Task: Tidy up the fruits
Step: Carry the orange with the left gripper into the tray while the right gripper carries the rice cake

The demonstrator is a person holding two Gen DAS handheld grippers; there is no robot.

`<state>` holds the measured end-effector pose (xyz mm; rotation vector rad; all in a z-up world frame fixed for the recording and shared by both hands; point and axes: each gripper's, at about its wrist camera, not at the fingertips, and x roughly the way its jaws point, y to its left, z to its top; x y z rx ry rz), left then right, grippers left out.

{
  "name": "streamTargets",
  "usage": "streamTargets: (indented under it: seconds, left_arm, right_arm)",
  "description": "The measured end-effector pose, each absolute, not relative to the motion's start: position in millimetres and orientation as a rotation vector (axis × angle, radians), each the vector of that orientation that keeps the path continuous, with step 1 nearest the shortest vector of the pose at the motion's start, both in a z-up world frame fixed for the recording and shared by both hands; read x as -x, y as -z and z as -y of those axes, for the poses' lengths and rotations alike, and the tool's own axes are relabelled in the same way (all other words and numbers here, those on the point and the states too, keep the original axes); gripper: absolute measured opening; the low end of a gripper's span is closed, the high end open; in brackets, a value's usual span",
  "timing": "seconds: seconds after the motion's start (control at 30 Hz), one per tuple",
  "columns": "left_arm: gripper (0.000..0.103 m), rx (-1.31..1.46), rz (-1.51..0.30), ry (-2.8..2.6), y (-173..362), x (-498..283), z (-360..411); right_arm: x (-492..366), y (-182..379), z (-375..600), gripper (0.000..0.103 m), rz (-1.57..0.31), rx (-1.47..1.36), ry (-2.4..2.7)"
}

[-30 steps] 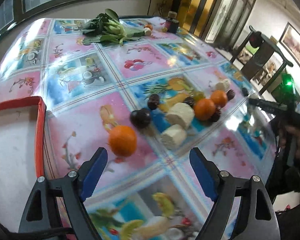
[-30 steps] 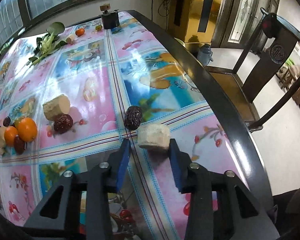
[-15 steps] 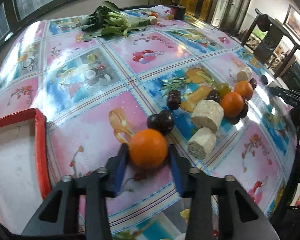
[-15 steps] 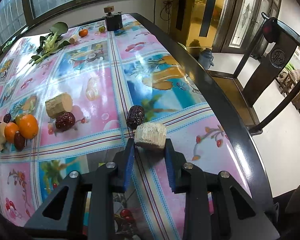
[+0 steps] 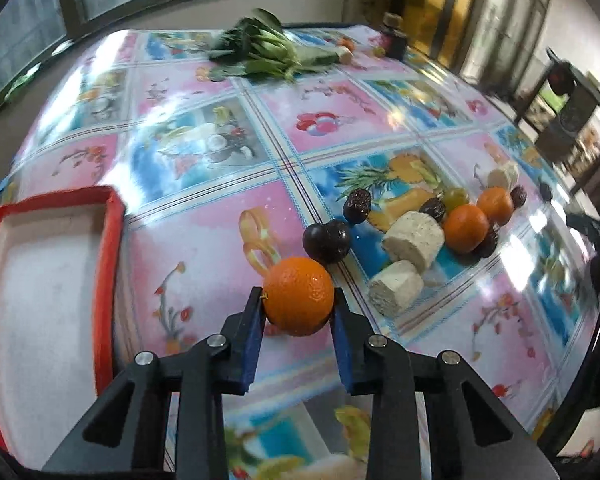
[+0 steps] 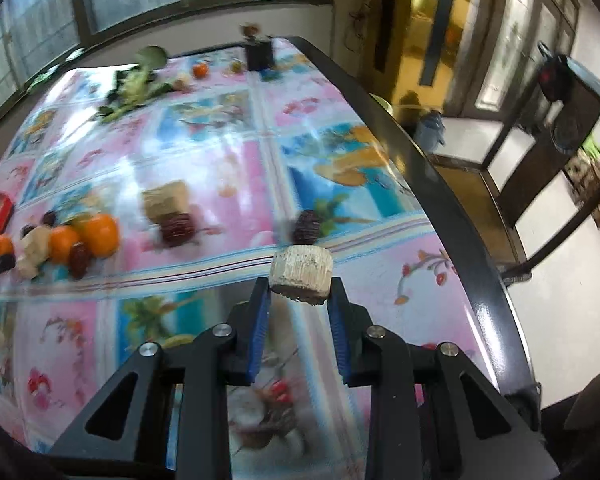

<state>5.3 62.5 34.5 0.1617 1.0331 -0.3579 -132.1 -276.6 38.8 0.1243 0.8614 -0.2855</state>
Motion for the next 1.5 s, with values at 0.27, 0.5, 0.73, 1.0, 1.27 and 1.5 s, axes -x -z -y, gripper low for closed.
streamTargets:
  seconds: [0.27,0.5,0.73,1.0,1.27,1.5]
  left_arm:
    - [0.031,-0.055,-0.981,0.185,-77,18,-100]
    - [0.031,-0.007,-0.968,-0.018,-97,40,-176]
    - [0.031,0.02,-1.016,-0.17,-81,61,-246]
    - [0.031,0.046,-1.062,-0.219,-55,69,-275]
    - [0.031,0.053,-1.078,-0.224,-43,73,-279]
    - [0.031,0.078,-1.102,-0.217,-35,79,-274]
  right_arm:
    - [128,-71,190,0.03,-0.829,-0.058,0.038]
    - [100,-84,77,0.03,-0.827,-0.058,-0.231]
    - [63,-85,-35,0.03,-0.863,-0.042,-0.444]
    - [32,-72,-126,0.031,-0.904,0.031,-0.546]
    - [13,-50,-151,0.031,-0.966,0.113,-0.552]
    - [12,-36,-153,0.031,-1.001,0.174,-0.551]
